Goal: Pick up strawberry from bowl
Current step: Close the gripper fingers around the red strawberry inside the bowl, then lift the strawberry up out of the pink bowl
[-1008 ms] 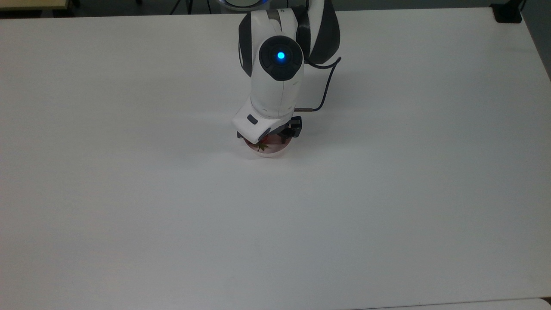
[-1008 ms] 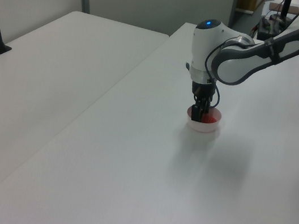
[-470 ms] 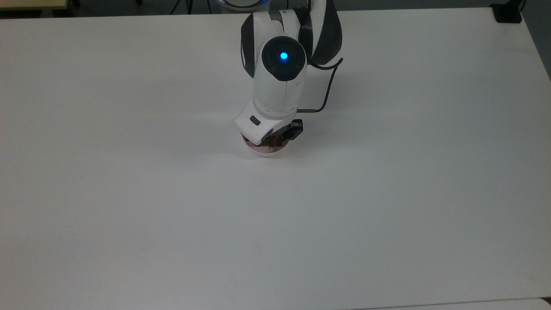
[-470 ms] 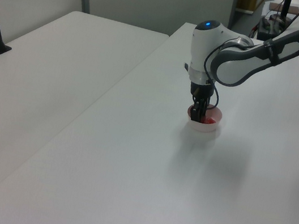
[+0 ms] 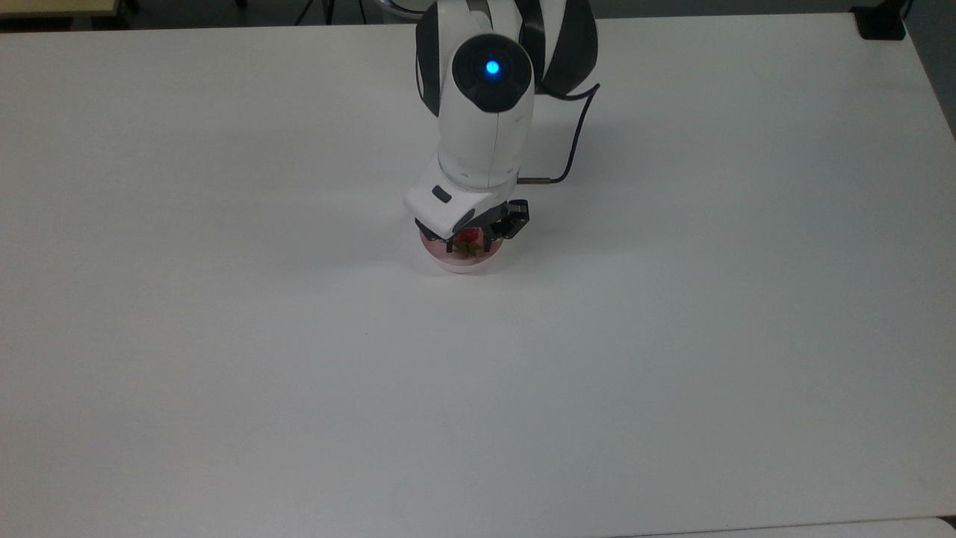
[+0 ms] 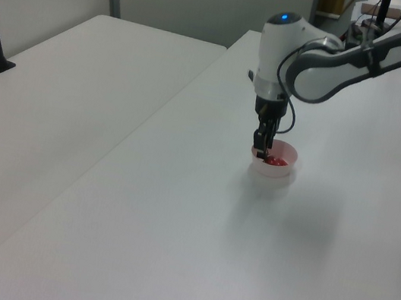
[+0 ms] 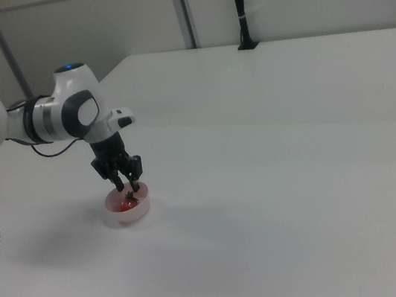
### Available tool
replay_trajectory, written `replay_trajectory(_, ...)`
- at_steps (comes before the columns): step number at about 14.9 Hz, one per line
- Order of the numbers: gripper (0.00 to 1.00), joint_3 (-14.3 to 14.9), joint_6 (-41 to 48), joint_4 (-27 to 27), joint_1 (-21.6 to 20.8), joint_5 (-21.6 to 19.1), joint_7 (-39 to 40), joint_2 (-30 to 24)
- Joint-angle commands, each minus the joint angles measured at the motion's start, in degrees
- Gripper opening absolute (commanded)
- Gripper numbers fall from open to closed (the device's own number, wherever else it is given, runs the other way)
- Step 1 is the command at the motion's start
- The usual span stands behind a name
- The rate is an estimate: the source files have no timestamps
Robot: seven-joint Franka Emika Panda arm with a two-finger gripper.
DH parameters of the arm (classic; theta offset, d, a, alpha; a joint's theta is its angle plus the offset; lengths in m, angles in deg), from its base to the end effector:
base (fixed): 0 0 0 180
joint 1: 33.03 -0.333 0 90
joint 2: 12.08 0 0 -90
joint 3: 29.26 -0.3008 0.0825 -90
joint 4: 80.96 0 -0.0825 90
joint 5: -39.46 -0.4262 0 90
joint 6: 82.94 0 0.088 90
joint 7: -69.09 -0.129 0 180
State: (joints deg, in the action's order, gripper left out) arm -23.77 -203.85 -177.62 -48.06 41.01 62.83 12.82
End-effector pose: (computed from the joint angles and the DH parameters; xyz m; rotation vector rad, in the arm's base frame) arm 0.6844 0.1177 0.2897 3.0749 0.1229 -0.0012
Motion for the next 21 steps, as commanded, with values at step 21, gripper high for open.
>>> replay_trajectory(21, 0.35, 0.23, 2.69, -4.24, -0.71, 0.30, 3.53, -0.20)
